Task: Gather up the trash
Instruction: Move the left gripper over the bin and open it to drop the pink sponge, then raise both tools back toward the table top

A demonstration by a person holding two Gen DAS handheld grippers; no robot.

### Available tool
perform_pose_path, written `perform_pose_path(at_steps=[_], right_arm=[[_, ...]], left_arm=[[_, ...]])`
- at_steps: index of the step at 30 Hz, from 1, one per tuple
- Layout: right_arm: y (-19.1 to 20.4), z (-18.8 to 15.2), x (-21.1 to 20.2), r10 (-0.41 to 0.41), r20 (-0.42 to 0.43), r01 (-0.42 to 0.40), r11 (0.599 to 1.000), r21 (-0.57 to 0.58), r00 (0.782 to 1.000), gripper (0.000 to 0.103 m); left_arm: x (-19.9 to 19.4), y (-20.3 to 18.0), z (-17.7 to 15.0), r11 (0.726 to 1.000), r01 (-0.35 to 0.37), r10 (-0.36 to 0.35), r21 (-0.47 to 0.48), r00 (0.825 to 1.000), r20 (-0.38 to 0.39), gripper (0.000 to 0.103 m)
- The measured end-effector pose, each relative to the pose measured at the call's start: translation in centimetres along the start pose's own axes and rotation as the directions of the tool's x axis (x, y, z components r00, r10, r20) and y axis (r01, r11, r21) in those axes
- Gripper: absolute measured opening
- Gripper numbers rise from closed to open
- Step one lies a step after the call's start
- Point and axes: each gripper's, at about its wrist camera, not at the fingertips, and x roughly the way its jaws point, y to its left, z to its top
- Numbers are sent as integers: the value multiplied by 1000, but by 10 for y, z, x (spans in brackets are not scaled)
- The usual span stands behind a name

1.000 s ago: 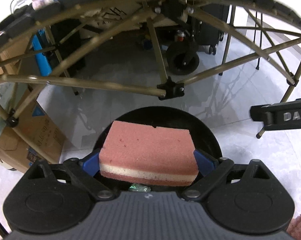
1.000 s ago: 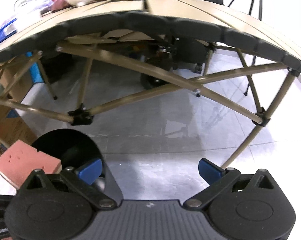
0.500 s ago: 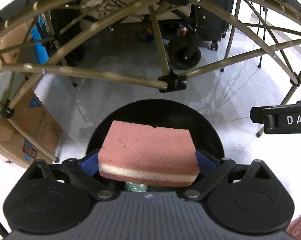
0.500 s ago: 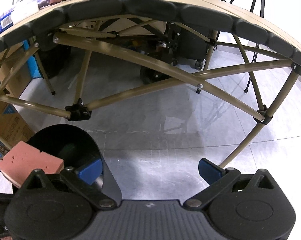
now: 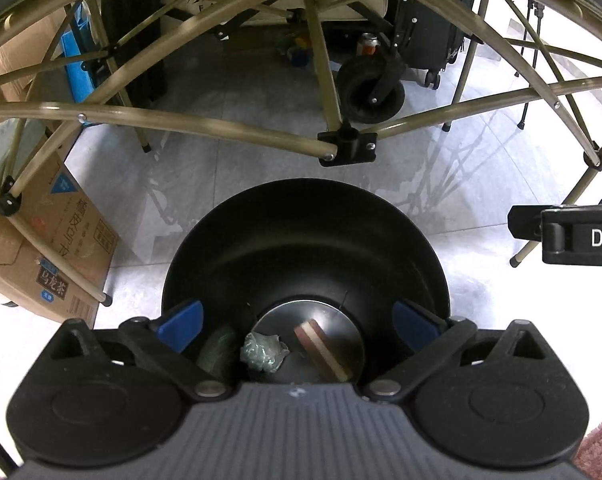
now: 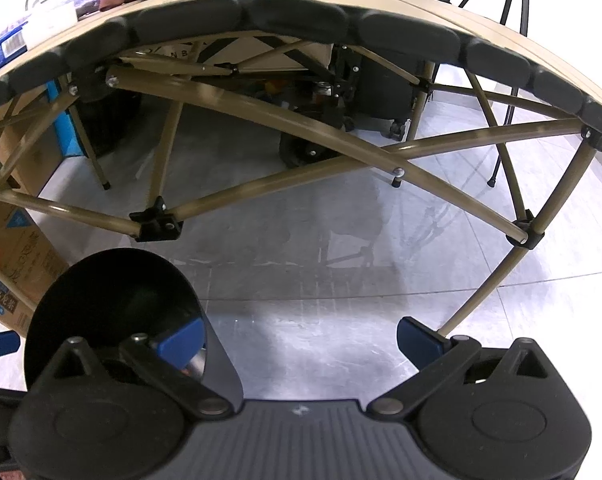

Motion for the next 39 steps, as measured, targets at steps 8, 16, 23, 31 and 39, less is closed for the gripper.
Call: perform_pose_path(at_steps=[8, 16, 23, 31, 39], right_arm=[[1, 0, 0, 0, 0, 0, 1000, -1, 1000, 103], [1, 0, 0, -1, -1, 1, 1000, -2, 1000, 103], [2, -1, 1, 0, -4, 0, 1000, -11, 1000, 103], [7, -1, 1, 6, -9, -6, 1000, -30, 1000, 103], [16, -4, -23, 62, 15, -61, 996, -68, 998, 103]], left_arm=[[3, -3, -1, 1000, -18, 18, 21, 999, -32, 103], [5, -7, -5, 998, -27, 32, 49, 994, -106, 103], [3, -7, -10, 998, -8, 22, 68, 981, -195, 103], [-5, -6, -14, 996, 6, 16, 88, 972, -236, 103], [-31, 8, -9, 997, -26, 39, 71, 984, -175, 103]])
